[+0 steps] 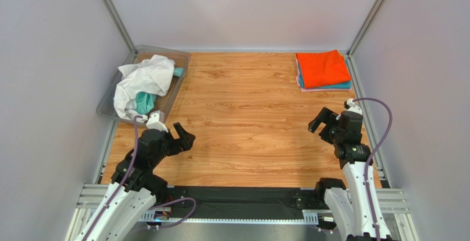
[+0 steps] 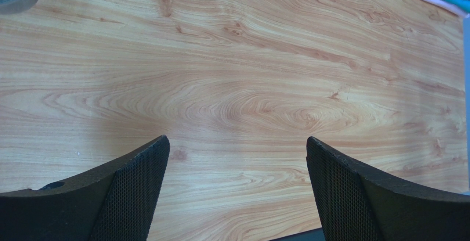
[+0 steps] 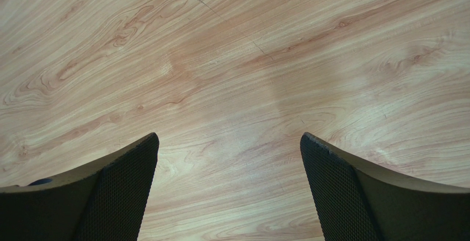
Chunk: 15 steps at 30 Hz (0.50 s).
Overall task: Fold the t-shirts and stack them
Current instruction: Reset both grippers
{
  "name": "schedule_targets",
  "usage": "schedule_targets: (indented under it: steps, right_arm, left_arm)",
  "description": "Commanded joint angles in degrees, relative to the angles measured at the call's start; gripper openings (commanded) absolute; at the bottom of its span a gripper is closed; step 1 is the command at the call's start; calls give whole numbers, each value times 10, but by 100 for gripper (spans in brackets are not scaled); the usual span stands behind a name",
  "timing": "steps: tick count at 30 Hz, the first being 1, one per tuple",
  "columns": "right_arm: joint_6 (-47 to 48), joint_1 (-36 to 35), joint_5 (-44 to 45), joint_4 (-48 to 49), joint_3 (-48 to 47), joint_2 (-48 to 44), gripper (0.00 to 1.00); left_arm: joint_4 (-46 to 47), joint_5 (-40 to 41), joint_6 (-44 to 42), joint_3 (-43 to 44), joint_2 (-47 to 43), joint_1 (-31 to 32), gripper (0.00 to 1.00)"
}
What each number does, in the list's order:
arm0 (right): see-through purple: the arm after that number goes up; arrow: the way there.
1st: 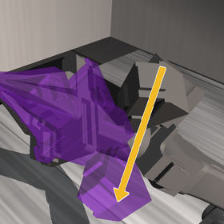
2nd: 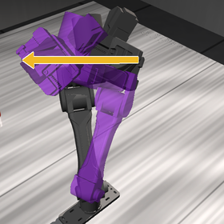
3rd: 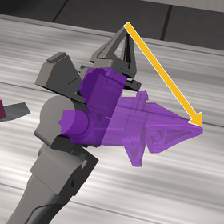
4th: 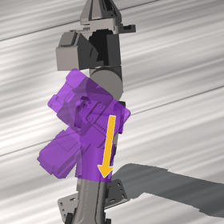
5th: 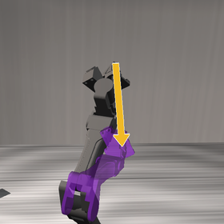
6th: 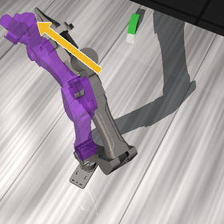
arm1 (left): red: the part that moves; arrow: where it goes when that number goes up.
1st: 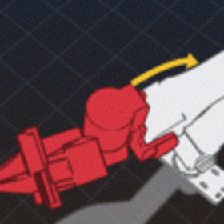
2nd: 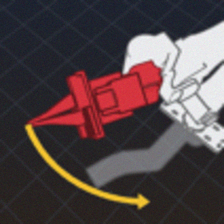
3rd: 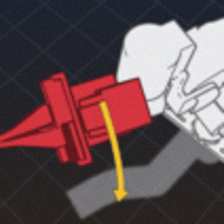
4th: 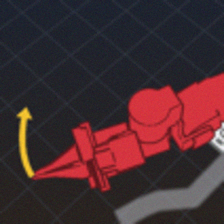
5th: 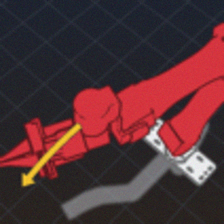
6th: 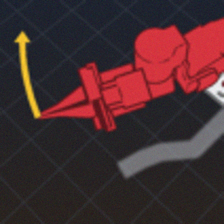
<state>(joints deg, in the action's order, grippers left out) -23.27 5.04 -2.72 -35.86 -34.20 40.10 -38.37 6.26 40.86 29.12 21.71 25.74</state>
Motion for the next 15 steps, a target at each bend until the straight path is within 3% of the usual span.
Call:
schedule_targets:
  steps: [1, 15]
  right_arm:
    - [-20, -1, -8, 63, 15, -34, 100]
    - [-26, -1, 1, 76, 25, -62, 100]
  left_arm:
    - [13, 6, 13, -6, -18, -2, 100]
    - [-26, 60, 23, 3, -41, -2, 100]
